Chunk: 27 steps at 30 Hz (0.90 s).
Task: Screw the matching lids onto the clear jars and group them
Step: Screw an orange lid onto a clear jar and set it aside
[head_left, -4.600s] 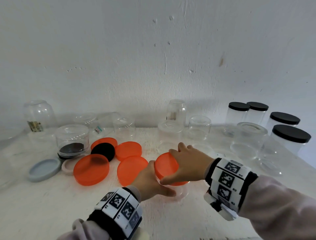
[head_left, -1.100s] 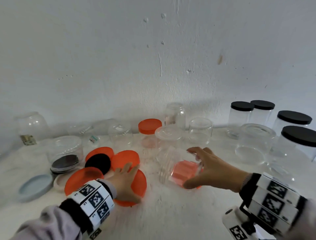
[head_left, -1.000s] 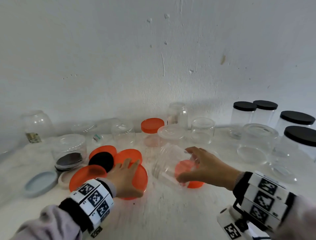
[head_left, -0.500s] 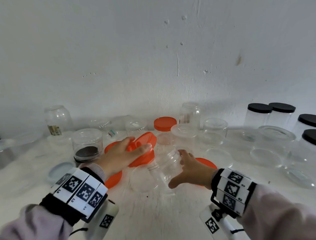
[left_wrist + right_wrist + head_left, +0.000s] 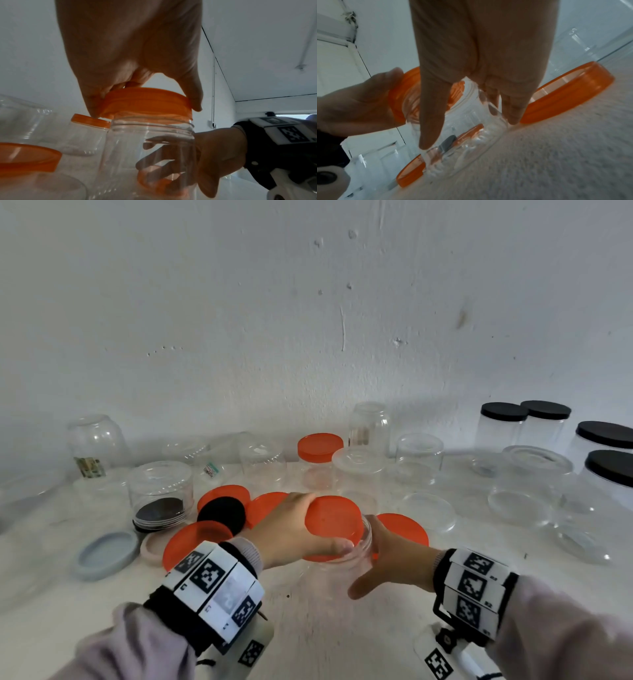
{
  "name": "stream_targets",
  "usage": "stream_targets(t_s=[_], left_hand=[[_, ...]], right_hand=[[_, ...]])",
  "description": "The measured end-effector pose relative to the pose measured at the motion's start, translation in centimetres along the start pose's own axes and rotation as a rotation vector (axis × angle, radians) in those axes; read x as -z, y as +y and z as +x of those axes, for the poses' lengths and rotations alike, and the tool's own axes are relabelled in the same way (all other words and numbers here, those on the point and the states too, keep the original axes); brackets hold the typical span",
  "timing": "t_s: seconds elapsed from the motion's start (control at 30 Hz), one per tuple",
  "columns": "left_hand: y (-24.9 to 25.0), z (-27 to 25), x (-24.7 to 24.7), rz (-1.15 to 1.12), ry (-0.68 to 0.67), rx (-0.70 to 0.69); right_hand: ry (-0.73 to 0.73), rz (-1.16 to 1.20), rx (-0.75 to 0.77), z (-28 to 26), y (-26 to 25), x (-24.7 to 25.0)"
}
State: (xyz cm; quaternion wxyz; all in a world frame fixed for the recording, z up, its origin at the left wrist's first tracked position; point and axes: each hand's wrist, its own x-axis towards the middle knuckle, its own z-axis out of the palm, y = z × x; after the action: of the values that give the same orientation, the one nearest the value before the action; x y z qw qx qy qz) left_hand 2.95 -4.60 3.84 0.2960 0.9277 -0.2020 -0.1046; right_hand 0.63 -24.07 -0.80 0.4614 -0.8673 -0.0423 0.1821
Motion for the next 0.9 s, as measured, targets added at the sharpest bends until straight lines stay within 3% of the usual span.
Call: stream_targets(t_s=[0.2, 0.37, 0.53, 0.73, 0.9], left_hand=[[0.3, 0.7, -1.6, 0.081, -0.077, -0.017], [-0.1, 0.4, -2.3, 0.085, -0.056, -0.024], [-1.3, -0.2, -1.9, -0.071, -0.074, 0.014], [-3.9, -1.0, -2.4, -0.431, -0.168, 0.153], [-3.9, -0.6, -3.4, -0.473, -0.188, 0.114]], right_hand=[[-0.013, -0.043, 0.016, -0.4, 0.4, 0.0], [-0.012, -0.075, -0.008, -0.5, 0.4, 0.3], [-0.131, -0.219, -0.083, -0.9, -1.1, 2.4], [-0.166, -0.522, 0.060, -0.5, -5.7, 3.6], [-0.255, -0.829, -0.003, 1.1, -8.5, 2.1]])
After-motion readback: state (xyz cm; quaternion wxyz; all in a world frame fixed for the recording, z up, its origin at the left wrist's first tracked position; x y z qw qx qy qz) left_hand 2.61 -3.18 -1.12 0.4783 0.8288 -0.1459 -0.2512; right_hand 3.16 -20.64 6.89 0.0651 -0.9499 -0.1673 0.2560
